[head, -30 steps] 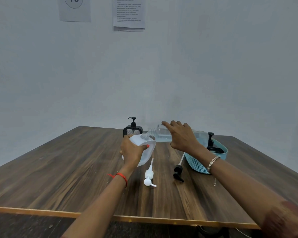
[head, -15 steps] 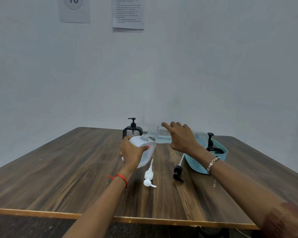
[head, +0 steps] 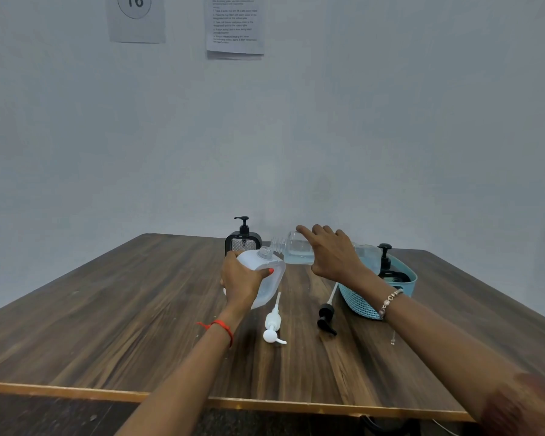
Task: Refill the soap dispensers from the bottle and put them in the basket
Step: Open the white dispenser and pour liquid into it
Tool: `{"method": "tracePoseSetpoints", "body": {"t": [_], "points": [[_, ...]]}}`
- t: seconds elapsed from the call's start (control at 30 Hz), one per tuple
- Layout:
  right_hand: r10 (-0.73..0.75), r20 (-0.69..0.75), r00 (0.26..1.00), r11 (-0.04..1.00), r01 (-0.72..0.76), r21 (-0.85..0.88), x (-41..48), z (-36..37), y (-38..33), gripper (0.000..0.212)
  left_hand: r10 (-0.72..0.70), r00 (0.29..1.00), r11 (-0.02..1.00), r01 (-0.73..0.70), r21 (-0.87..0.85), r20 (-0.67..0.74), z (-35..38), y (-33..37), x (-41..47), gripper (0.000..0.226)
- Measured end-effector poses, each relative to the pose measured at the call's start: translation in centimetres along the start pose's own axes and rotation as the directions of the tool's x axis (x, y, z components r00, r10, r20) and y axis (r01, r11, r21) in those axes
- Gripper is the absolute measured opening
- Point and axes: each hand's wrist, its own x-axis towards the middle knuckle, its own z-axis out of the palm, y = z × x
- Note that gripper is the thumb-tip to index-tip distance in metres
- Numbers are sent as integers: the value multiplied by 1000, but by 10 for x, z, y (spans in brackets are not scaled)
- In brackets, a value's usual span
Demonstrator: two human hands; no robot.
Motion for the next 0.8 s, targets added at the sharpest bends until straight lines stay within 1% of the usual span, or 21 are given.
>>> {"method": "tracePoseSetpoints", "body": {"t": [0.3,0.43,0.53,0.67,0.73,0.8], "points": [[22,-1,1000,999,-22,40,1,0,1,74,1,1000,1000,-1,-6,-4,1,-3,3,60],[62,-19,998,990,-59,127,5,-2,0,74,-5,1000,999,5,-38,11,-1,-4,6,57],[108,-23,994,962,-98,255,10,-2,-2,76,-29,999,997,31,-65,29,-2,-4,11,56],[177,-13,984,863,-149,483,17,3,-2,75,-54,997,992,59,-110,49,-4,-5,18,53],[233,-13,972,768,-176,615,20,6,1,74,-72,996,989,79,-126,59,-4,-9,23,55],[277,-12,961,649,-178,740,24,12,4,73,-89,993,985,100,-143,78,-5,-12,28,61]]}}
